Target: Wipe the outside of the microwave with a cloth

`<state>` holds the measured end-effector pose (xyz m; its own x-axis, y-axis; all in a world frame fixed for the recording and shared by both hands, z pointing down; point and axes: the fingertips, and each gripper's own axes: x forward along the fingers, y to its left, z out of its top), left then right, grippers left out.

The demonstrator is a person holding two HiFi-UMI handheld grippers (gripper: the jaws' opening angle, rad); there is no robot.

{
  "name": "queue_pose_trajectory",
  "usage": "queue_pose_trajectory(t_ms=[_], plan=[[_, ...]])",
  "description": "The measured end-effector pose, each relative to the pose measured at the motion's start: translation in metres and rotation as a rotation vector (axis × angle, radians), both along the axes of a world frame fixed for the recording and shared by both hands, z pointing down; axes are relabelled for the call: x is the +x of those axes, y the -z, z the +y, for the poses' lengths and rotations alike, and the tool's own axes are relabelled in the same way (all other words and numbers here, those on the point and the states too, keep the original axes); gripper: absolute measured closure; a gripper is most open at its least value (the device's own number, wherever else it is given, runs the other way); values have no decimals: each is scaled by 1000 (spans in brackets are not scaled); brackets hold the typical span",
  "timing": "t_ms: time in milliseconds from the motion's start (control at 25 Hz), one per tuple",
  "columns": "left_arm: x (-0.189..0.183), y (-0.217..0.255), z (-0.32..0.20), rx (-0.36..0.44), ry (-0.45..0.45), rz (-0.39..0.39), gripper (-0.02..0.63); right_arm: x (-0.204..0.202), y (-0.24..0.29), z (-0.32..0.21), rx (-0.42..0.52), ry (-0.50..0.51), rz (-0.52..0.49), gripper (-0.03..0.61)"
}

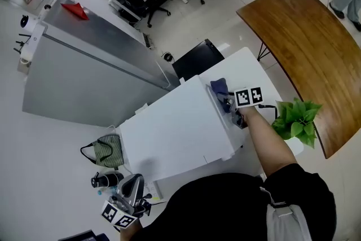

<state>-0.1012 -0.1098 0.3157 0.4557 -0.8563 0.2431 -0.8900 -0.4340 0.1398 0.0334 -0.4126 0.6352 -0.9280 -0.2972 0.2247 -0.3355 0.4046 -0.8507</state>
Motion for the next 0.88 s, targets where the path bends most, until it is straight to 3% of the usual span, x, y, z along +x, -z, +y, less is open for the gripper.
queue_pose_trajectory(t_ms=[160,280,360,480,600,720,880], plan=[[2,1,1,5,-2,-3,612,2,-66,6,-54,57,267,531],[4,4,2,13,-8,-3,612,6,-83,18,-74,69,329,531],[4,4,3,14,-8,-3,612,13,-48,20,-29,34,247,531],[4,2,1,14,-6,1,612,29,56,23,90,-33,0,531],[5,-1,-5,10,-20,5,612,40,147,45,221,10,-186,531],[11,-3,-9,4,-42,5,612,36,165,66,257,69,-231,531],[17,-3,-10,3,-56,-2,612,33,104,60,163,36,-147,531]])
